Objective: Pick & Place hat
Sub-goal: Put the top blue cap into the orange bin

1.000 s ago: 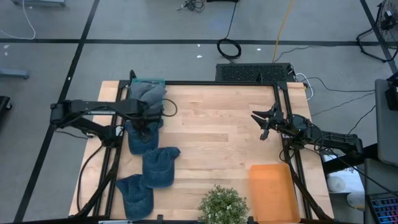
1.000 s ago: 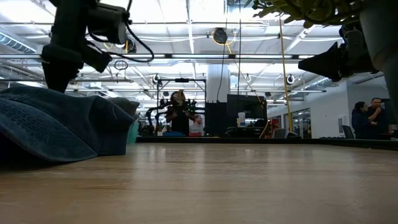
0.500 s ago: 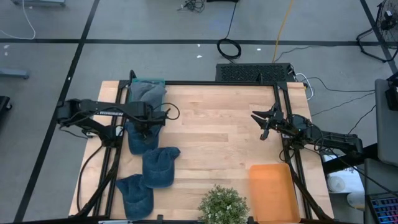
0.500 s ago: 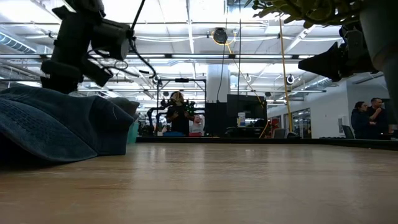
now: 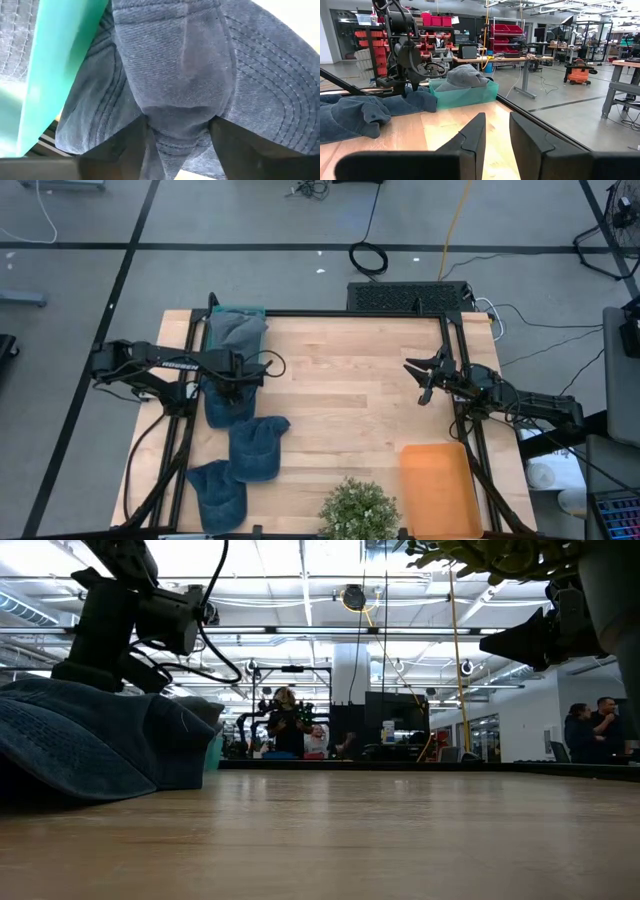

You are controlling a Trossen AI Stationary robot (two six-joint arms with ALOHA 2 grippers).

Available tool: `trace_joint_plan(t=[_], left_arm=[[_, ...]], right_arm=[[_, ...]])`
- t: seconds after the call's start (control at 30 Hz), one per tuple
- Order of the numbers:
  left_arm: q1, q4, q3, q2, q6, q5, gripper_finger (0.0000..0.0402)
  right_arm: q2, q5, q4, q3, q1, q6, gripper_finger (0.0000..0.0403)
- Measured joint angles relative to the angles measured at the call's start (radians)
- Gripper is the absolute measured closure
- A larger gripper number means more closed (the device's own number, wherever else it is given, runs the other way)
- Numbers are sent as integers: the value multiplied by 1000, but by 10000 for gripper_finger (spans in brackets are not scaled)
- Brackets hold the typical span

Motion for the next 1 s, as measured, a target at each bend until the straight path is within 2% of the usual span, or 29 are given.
trace_joint_plan(t=[0.1,0.23,0.3,0.47,0.8,0.93,1.0], left_arm=[[0,-2,0,0,0,-6,239],[0,-10,0,0,6,1,354],[0,-23,11,0,10,11,386],[-43,-99,116,0,31,-29,394],[-196,-257,501,0,36,-219,395],[-265,-234,621,0,115,-316,394],[-295,-178,654,0,211,-351,397]], right_arm=[[0,0,0,0,0,0,330],[0,0,0,0,0,0,330],[0,0,0,0,0,0,330],[0,0,0,0,0,0,330],[0,0,0,0,0,0,330],[0,0,0,0,0,-1,330],[0,0,0,0,0,-14,330]])
